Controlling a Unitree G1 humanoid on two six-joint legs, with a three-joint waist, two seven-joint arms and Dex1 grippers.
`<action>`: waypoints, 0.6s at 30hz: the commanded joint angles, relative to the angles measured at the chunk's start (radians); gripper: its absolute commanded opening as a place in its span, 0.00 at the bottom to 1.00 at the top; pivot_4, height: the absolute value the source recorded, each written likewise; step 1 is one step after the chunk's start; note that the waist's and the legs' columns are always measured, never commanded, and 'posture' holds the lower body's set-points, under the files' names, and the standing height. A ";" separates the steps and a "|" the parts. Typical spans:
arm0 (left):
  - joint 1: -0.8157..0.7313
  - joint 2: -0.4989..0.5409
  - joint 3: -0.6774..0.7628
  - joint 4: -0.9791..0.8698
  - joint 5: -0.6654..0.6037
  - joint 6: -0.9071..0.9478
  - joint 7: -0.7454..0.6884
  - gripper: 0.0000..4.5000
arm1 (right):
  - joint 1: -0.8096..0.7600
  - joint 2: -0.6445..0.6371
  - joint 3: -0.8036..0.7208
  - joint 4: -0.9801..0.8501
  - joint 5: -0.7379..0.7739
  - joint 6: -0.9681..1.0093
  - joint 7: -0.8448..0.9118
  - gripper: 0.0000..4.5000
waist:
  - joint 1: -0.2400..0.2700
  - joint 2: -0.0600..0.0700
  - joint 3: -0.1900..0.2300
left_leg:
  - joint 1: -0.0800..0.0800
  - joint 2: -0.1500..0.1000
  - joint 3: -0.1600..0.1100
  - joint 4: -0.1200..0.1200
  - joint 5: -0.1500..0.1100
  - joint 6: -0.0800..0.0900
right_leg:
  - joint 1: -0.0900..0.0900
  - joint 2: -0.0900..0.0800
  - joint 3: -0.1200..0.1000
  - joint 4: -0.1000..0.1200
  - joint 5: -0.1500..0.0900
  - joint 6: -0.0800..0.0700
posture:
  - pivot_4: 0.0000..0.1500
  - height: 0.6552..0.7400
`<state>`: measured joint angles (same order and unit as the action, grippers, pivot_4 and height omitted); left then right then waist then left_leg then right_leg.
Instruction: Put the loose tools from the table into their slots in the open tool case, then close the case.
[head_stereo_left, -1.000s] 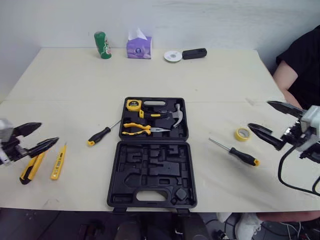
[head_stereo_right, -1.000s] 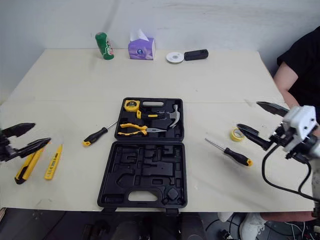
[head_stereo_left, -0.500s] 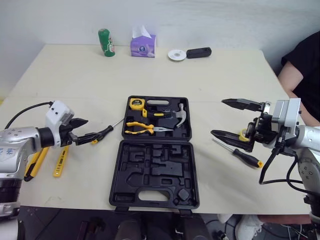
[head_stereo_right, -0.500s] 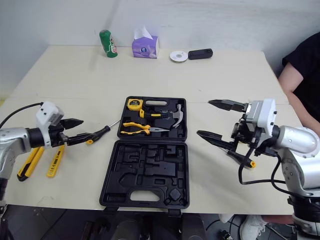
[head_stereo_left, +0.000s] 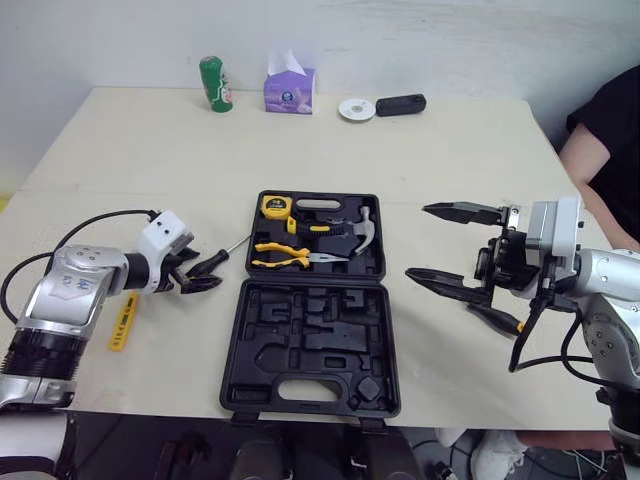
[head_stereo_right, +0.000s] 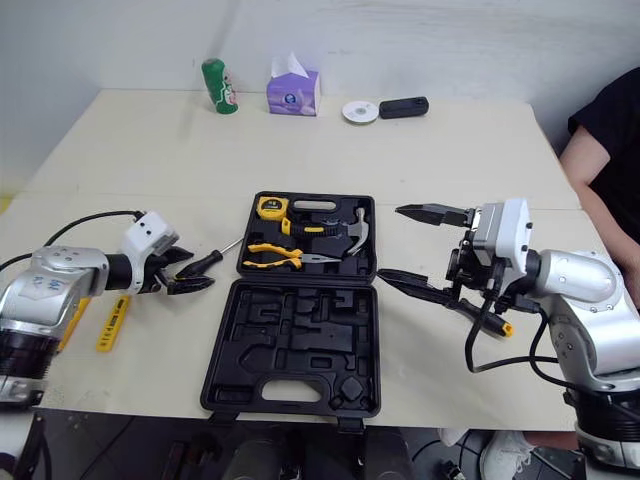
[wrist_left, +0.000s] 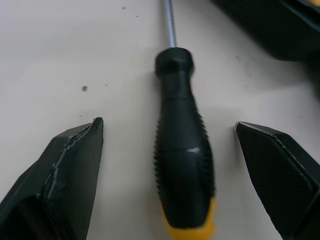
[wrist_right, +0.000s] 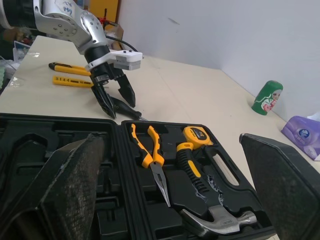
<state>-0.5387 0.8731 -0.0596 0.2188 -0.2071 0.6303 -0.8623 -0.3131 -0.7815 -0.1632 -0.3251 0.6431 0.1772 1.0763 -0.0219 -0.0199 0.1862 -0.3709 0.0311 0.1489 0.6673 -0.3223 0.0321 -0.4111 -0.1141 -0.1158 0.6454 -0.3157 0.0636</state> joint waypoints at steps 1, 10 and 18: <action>-0.006 -0.005 0.005 0.023 0.020 -0.029 -0.011 0.70 | -0.012 -0.002 -0.017 -0.045 -0.001 0.005 -0.016 1.00 | 0.000 0.000 0.000 | 0.000 0.000 0.000 0.000 0.000 0.000 | 0.000 0.000 0.000 0.000 0.000 0.000 | 1.00 1.00; -0.008 0.003 0.043 0.103 0.040 -0.108 -0.015 0.25 | -0.018 -0.006 -0.012 -0.081 0.001 0.054 -0.038 1.00 | -0.002 0.000 0.000 | 0.000 0.000 0.000 0.001 0.000 0.000 | 0.000 0.000 0.000 0.000 0.000 0.000 | 1.00 1.00; 0.008 0.024 0.133 0.044 0.023 -0.077 0.045 0.25 | -0.015 -0.005 -0.015 -0.057 -0.019 0.040 -0.015 1.00 | -0.004 0.000 0.000 | 0.000 0.000 0.000 0.001 0.000 0.000 | 0.000 0.000 0.000 0.001 0.000 0.000 | 1.00 1.00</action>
<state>-0.5294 0.8725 0.0191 0.3096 -0.1761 0.5530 -0.8336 -0.3240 -0.7817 -0.1621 -0.3718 0.6199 0.2364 1.0513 -0.0258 -0.0200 0.1862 -0.3710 0.0313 0.1489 0.6678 -0.3221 0.0322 -0.4112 -0.1141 -0.1160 0.6459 -0.3157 0.0636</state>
